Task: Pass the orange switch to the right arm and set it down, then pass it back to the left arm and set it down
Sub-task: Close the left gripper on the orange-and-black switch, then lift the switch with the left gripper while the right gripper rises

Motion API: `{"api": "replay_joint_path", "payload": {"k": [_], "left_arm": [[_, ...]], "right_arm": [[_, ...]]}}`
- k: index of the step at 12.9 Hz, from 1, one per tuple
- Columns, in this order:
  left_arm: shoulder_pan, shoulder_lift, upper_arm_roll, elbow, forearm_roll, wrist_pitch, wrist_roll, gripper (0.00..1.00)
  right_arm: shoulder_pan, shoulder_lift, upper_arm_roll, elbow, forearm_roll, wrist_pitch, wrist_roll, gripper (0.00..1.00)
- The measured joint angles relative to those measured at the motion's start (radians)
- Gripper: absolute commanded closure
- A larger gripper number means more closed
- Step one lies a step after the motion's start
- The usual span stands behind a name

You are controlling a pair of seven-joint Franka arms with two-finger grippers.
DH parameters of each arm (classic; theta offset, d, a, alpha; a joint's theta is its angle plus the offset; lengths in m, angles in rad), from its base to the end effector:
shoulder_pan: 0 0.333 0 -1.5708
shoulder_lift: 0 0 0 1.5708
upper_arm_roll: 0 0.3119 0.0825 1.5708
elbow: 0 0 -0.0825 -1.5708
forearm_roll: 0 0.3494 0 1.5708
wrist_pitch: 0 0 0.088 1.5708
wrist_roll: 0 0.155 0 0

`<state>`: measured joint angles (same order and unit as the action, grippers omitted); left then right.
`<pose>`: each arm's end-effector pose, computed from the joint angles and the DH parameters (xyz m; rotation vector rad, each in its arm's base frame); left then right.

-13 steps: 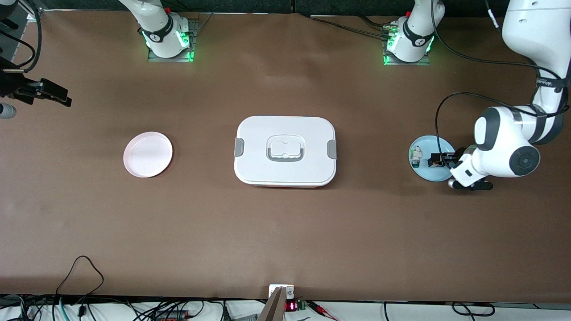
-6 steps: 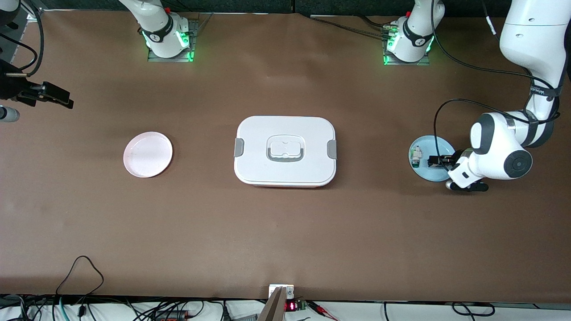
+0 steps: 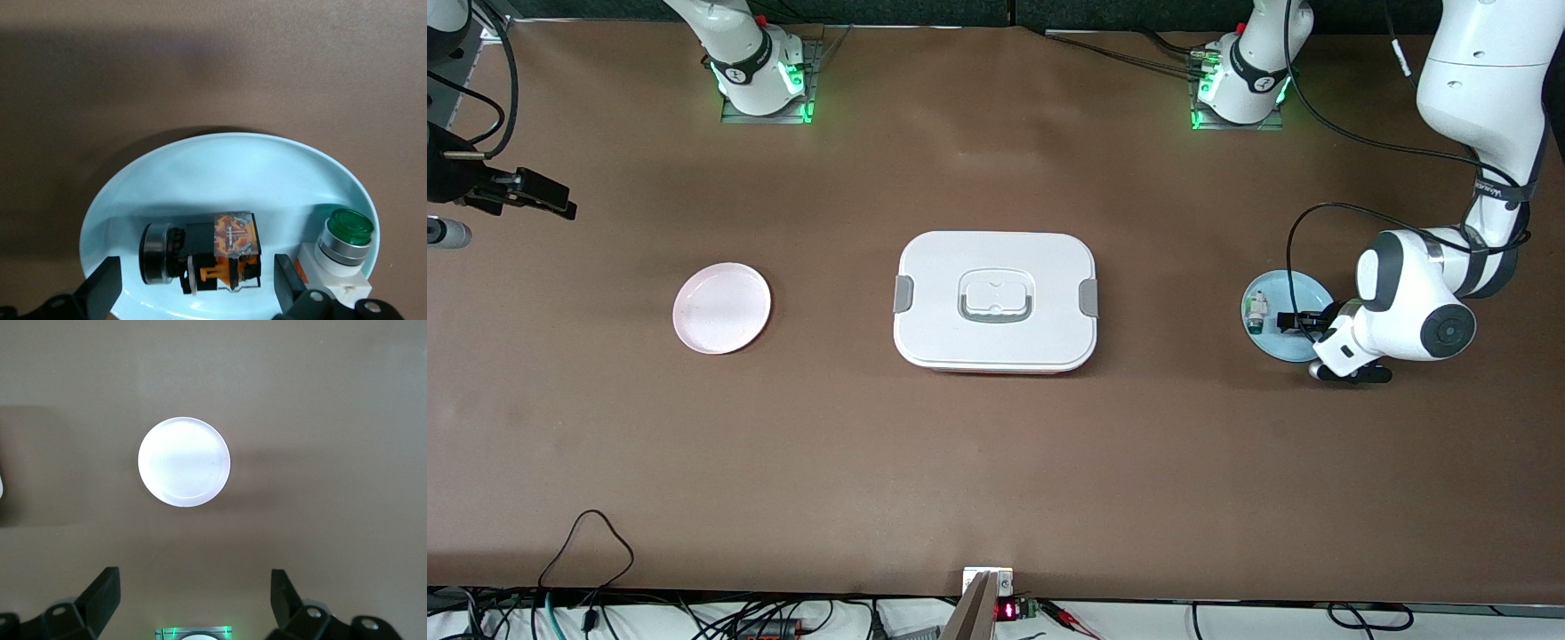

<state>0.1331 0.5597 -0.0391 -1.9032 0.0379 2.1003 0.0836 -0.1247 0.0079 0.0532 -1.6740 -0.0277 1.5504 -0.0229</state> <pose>0.5438 0.0543 0.1574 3.0661 -0.0193 -0.5598 0.5067 -0.0407 0.5224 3.1128 -0.0737 -0.2068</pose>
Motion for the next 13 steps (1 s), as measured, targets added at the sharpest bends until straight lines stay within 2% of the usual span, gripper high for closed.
{"api": "replay_joint_path", "payload": {"k": [2,3,4,6,10,13], "left_arm": [[0.004,0.005,0.0,0.0,0.0,0.004,0.0,0.24],[0.005,0.006,0.0,0.0,0.0,0.007,0.0,0.41],[0.005,0.006,0.0,0.0,0.0,0.008,0.0,0.46],[0.006,0.006,0.0,0.0,0.0,0.008,0.002,0.5],[0.007,-0.003,-0.006,0.012,0.0,-0.001,0.003,0.5],[0.006,-0.071,-0.031,0.05,0.0,-0.126,0.001,0.51]], "right_arm": [[0.0,0.005,0.0,0.0,0.0,0.0,0.0,0.0],[0.0,0.011,0.0,0.0,0.0,0.0,0.0,0.0],[0.0,0.018,0.0,0.0,0.0,0.0,0.0,0.0],[0.001,0.032,0.001,0.0,0.0,0.001,0.0,0.0],[0.003,0.055,0.003,0.0,0.0,0.004,0.0,0.0],[0.003,0.062,0.004,0.0,0.0,0.003,0.0,0.0]]}}
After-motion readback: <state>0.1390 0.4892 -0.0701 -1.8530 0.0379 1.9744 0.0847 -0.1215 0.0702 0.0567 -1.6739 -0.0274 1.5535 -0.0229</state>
